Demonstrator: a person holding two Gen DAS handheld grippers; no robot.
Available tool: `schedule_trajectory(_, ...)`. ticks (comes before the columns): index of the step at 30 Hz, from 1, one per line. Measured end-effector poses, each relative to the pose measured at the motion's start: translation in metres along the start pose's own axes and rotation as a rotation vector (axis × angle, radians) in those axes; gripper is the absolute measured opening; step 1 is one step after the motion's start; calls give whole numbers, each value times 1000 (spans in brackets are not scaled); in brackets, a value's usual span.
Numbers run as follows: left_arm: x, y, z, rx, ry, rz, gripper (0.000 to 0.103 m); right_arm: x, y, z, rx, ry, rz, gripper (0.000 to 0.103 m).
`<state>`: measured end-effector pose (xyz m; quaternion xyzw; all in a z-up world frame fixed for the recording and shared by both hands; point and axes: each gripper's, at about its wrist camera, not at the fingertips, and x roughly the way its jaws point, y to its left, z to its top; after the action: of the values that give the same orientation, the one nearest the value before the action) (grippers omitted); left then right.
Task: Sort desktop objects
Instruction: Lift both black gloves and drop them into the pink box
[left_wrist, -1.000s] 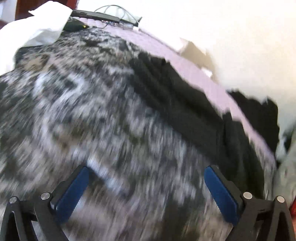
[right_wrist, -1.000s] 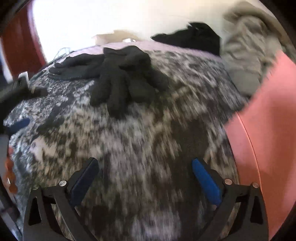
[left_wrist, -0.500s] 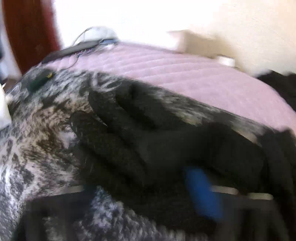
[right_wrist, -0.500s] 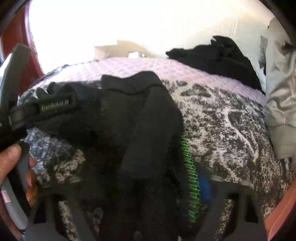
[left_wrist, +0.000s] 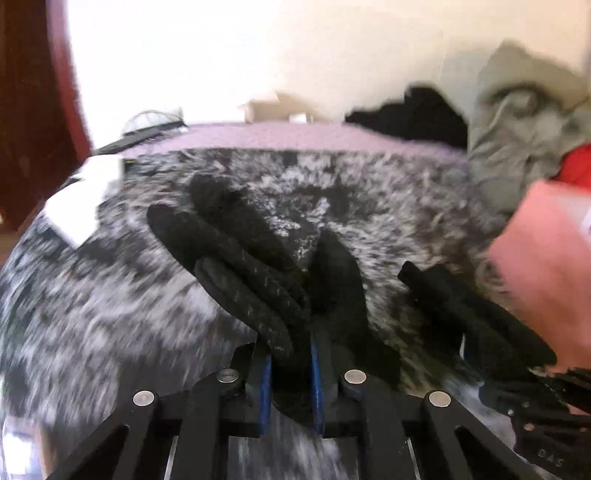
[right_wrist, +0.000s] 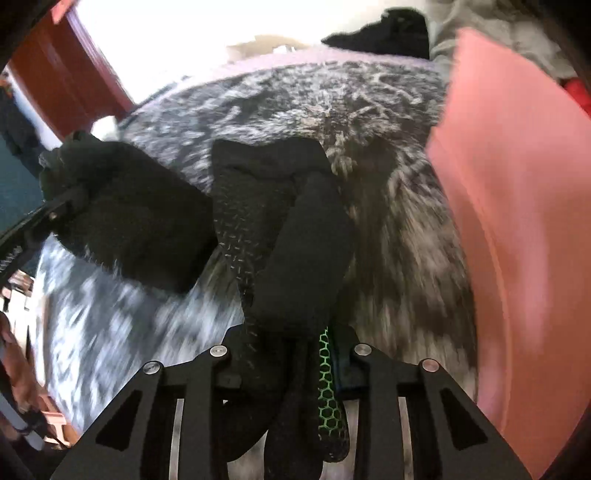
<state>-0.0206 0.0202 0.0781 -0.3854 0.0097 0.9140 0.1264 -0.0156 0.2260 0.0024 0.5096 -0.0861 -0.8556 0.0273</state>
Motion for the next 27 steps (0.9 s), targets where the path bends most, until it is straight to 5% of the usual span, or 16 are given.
schedule_trajectory(4,-54,3,-21,-96,-51,-28,12,-67,26,-24,-110,-165,-44,30)
schedule_trajectory(11,-105,-22,-41,-71,-139,-24,12,-155,43,-58,-150,-412,-47,30)
schedule_trajectory(20,-127,-67,-29,5,-211,-95,12,-203,21,-62,-104,-544,-48,30)
schedule_trajectory(23,-116,-82,-29,49,-148,-95,12,-209,12,-63,-93,-552,-58,30)
schedule_trajectory(24,-107,-89,-29,81,-101,-96,16,-210,9,-63,-89,-553,-62,30)
schedule_trajectory(27,-68,-107,-44,221,102,-138,69,-208,-1,-62,-71,-546,-62,30)
